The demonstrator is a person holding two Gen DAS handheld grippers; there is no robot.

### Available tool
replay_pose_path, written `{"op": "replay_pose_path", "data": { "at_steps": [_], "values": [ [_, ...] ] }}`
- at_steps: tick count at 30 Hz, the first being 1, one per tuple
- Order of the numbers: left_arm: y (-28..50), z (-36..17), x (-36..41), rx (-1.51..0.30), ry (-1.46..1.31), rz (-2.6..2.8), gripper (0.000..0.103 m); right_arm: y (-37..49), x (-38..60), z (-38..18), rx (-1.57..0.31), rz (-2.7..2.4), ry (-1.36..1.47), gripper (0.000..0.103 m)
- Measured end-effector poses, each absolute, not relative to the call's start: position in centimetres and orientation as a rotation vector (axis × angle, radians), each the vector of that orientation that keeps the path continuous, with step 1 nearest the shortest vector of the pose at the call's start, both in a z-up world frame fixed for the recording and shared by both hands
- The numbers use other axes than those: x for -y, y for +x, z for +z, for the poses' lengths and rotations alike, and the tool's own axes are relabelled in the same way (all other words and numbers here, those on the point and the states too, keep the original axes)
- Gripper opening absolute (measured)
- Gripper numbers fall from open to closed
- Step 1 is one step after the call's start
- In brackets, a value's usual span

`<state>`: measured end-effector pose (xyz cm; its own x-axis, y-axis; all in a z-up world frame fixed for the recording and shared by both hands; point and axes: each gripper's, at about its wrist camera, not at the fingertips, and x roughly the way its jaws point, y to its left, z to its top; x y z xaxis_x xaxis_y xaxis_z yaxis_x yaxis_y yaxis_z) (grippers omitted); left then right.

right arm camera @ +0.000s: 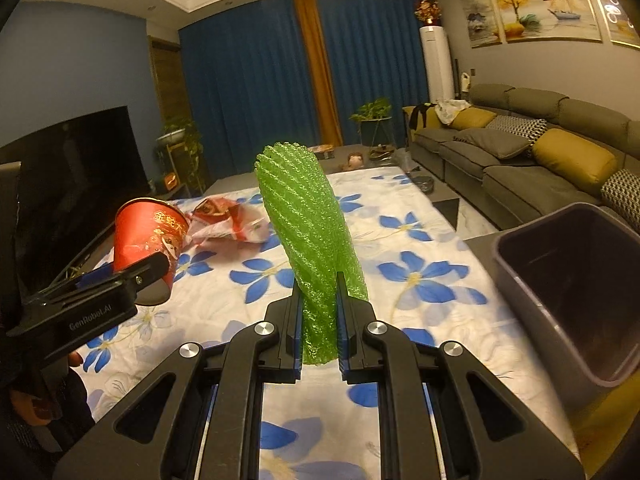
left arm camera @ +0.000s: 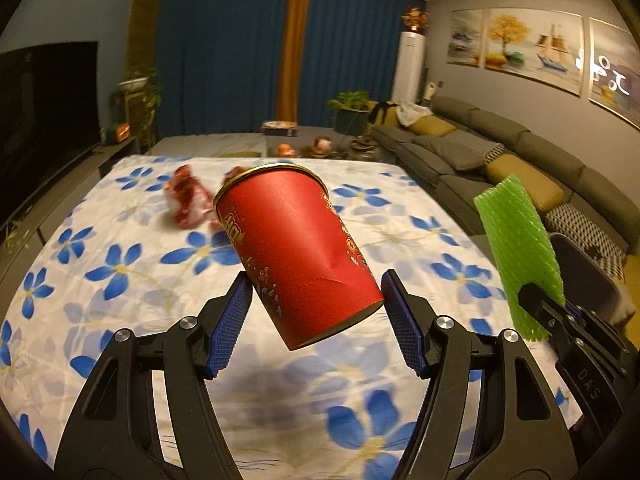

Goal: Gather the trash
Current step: 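Carry the red cup and green mesh over the grey bin with both tools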

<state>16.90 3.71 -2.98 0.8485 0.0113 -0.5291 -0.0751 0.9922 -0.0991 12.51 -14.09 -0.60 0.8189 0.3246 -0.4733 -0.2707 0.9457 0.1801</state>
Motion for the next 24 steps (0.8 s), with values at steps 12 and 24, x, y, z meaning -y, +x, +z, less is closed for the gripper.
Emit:
{"op": "replay_pose_path", "data": {
  "at_steps": [12, 24],
  "values": [
    [17.3, -1.9, 4.0, -0.526, -0.048, -0.091, 0.065, 11.1, 20.2, 0.6, -0.474, 0.217, 0.137, 0.015],
    [17.9, -1.7, 10.4, -0.518, -0.004, -0.195, 0.065, 10.8, 26.2, 1.0, -0.441, 0.104, 0.182, 0.015]
  ]
}}
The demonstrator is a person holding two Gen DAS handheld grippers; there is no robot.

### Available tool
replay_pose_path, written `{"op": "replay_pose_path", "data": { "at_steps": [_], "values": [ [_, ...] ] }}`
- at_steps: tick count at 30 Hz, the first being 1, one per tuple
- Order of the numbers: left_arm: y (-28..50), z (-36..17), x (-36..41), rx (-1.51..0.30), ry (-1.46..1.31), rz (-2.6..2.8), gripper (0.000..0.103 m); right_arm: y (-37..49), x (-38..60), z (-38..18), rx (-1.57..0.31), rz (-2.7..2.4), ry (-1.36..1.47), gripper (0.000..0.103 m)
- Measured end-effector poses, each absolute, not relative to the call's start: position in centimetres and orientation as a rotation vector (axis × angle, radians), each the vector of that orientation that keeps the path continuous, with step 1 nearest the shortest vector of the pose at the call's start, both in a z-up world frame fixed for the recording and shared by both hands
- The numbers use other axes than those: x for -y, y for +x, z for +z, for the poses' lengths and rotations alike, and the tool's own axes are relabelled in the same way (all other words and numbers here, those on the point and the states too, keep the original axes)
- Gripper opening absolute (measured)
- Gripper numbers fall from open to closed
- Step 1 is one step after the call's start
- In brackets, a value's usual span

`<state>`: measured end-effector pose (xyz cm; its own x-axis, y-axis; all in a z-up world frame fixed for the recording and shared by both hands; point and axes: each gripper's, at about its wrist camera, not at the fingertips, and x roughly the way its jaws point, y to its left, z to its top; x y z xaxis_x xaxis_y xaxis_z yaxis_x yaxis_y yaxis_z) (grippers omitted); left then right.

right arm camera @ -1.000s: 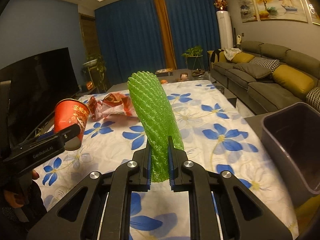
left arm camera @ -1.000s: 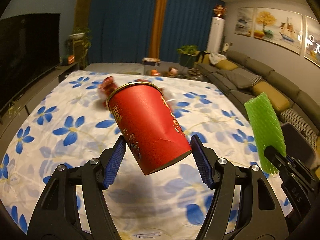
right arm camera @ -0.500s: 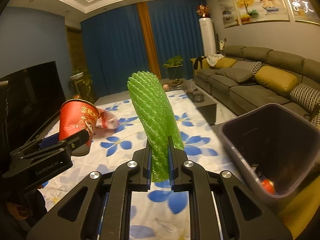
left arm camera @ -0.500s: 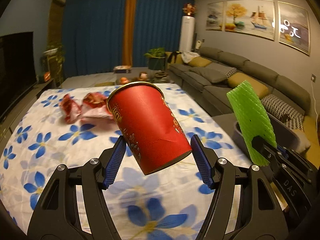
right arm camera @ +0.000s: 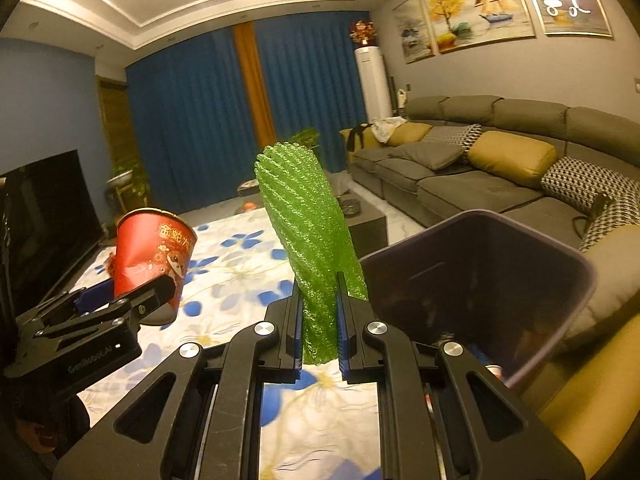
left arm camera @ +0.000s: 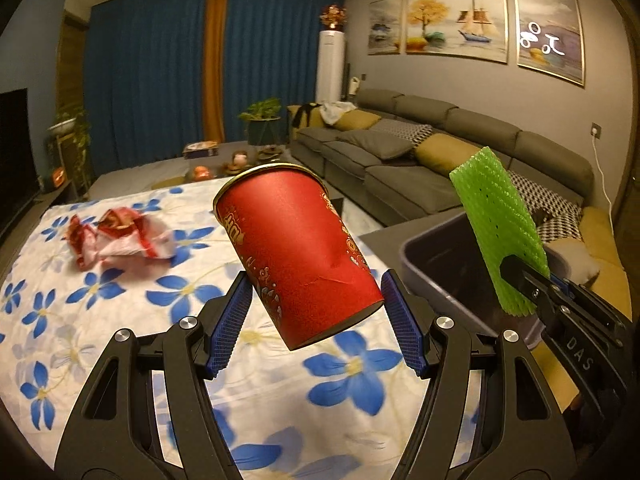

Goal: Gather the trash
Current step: 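Carry the red cup and green mesh over the grey bin with both tools, then open both tools to drop the cup and mesh into the bin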

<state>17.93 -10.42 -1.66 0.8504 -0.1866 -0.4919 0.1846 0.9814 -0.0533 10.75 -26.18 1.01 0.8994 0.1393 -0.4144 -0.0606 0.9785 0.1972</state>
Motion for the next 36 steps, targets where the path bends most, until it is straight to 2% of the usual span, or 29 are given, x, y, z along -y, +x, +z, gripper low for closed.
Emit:
{"op": "replay_pose_path", "data": {
  "at_steps": [17, 36],
  "values": [
    [20.8, -1.6, 21.3, -0.5, 0.055, -0.427, 0.065, 11.3, 33.9, 0.4, -0.416, -0.08, 0.256, 0.015],
    [23.6, -3.8, 25.8, -0.543, 0.072, -0.535, 0.066, 12.1, 37.0, -0.2, -0.421, -0.138, 0.301, 0.016]
  ]
}}
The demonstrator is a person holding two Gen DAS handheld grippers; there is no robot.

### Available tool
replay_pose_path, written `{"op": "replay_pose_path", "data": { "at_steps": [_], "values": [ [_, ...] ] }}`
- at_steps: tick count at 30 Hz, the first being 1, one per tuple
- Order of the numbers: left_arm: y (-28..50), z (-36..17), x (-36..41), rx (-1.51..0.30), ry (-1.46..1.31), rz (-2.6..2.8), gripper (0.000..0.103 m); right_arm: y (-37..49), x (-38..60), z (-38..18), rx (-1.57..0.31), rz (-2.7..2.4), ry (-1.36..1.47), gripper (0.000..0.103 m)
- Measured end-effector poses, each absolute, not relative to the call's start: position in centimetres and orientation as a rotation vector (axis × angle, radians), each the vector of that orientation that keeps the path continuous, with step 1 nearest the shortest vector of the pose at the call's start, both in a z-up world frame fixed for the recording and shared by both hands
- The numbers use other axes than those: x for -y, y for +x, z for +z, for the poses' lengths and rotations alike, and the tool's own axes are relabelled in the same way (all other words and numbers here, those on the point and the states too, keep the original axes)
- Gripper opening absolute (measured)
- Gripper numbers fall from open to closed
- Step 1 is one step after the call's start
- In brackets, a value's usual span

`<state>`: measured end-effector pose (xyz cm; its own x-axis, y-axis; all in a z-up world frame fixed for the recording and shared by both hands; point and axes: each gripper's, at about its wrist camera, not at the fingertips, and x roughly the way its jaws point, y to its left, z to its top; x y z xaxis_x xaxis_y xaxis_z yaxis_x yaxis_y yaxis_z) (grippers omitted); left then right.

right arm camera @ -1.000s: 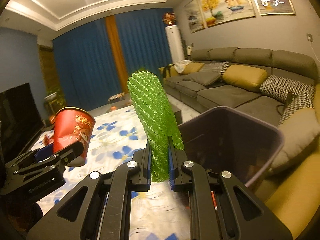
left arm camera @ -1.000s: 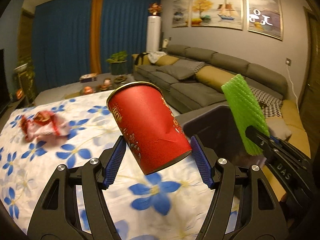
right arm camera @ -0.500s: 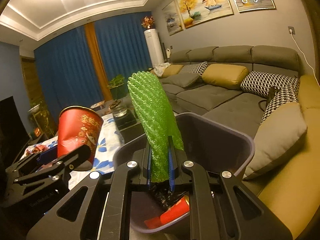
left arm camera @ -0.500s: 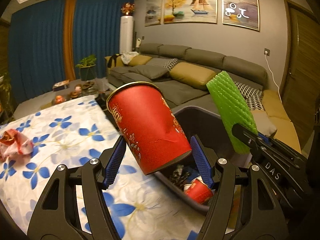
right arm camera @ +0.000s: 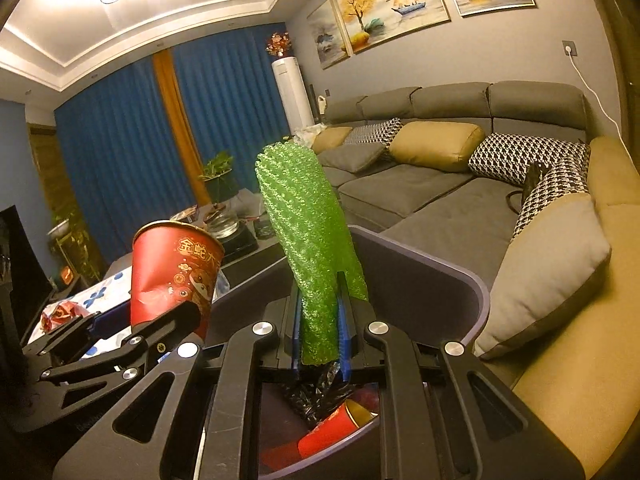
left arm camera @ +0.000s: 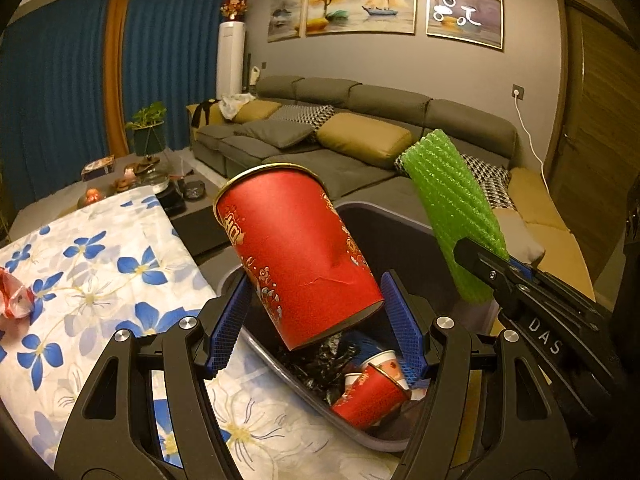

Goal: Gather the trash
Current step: 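Open both tools to drop the cup and mesh into the bin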

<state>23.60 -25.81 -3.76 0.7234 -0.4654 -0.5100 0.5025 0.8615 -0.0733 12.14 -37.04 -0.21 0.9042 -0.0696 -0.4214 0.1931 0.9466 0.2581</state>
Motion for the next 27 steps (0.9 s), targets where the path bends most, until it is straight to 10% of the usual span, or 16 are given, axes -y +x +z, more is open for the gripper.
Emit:
{"op": "replay_pose_path", "data": {
  "at_steps": [15, 27],
  "values": [
    [24.9, -4.9, 26.5, -0.578, 0.076, -0.555, 0.066, 12.8, 37.4, -0.3, -0.427, -0.144, 0.311, 0.02],
    [25.3, -5.6, 25.8, -0.602, 0.074, -0.541, 0.085, 12.4, 37.9, 0.1, -0.412, -0.162, 0.34, 0.053]
  ]
}}
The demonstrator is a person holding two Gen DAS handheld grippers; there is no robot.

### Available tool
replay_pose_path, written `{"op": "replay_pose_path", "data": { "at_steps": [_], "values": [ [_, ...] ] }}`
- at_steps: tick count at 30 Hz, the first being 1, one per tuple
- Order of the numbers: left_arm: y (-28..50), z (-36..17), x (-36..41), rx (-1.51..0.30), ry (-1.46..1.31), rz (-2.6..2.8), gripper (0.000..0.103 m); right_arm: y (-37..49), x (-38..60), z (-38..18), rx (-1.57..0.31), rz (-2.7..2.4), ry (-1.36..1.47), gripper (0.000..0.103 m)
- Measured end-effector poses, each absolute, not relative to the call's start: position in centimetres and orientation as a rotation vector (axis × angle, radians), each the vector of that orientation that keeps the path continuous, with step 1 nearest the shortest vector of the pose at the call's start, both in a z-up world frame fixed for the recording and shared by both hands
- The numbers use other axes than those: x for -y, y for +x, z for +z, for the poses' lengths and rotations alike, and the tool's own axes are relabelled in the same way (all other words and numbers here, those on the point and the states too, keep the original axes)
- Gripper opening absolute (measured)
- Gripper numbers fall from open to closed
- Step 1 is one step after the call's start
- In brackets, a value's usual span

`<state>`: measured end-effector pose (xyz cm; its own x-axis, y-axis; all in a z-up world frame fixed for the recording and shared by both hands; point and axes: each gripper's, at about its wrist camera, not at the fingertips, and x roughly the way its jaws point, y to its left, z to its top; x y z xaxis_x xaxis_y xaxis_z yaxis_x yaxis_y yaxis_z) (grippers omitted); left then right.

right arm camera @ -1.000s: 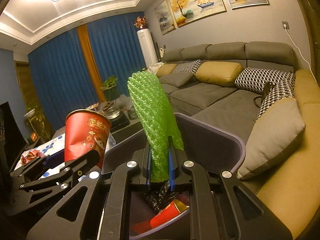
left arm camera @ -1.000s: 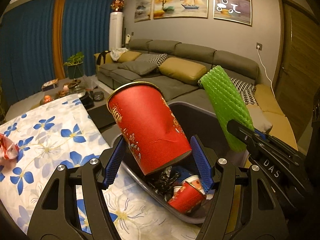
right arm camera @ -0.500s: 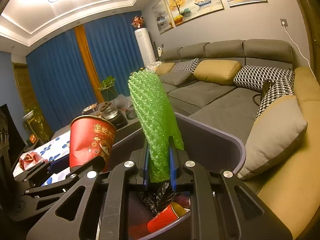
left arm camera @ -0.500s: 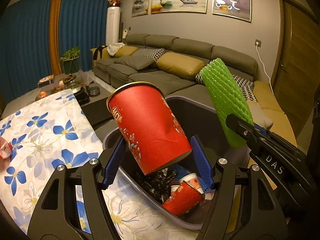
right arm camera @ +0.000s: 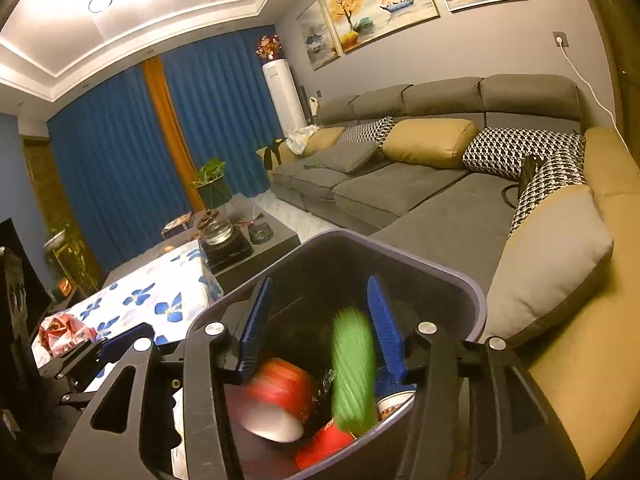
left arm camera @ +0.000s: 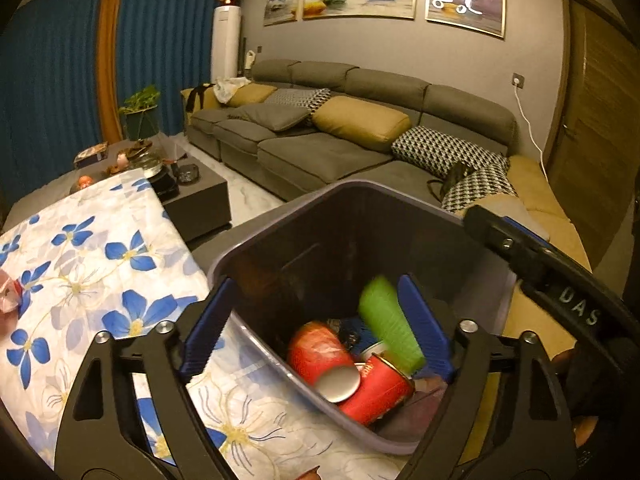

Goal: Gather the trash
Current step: 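Open both tools to drop the cup and mesh into the bin, then move both tools back over the two snack wrappers on the bed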

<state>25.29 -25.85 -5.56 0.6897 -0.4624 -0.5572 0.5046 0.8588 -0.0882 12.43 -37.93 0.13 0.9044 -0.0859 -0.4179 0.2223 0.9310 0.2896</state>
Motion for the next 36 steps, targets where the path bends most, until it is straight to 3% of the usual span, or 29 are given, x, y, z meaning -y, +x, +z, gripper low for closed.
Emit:
{"op": "replay_pose_path", "data": {
  "at_steps": [4, 14, 36],
  "values": [
    [25.3, -5.4, 24.2, -0.604, 0.046, -0.492, 0.091, 11.8, 37.9, 0.5, -0.4, -0.173, 0.331, 0.061],
    [23.8, -4.7, 16.7, -0.599, -0.041, -0.295, 0.093, 10.6, 35.9, 1.3, -0.386, -0.157, 0.29, 0.074],
    [19.2, -4.3, -9.2, -0.551, -0.145, 0.275, 0.093, 13.6, 16.2, 2.7, -0.428, 0.199, 0.115, 0.076]
  ]
}}
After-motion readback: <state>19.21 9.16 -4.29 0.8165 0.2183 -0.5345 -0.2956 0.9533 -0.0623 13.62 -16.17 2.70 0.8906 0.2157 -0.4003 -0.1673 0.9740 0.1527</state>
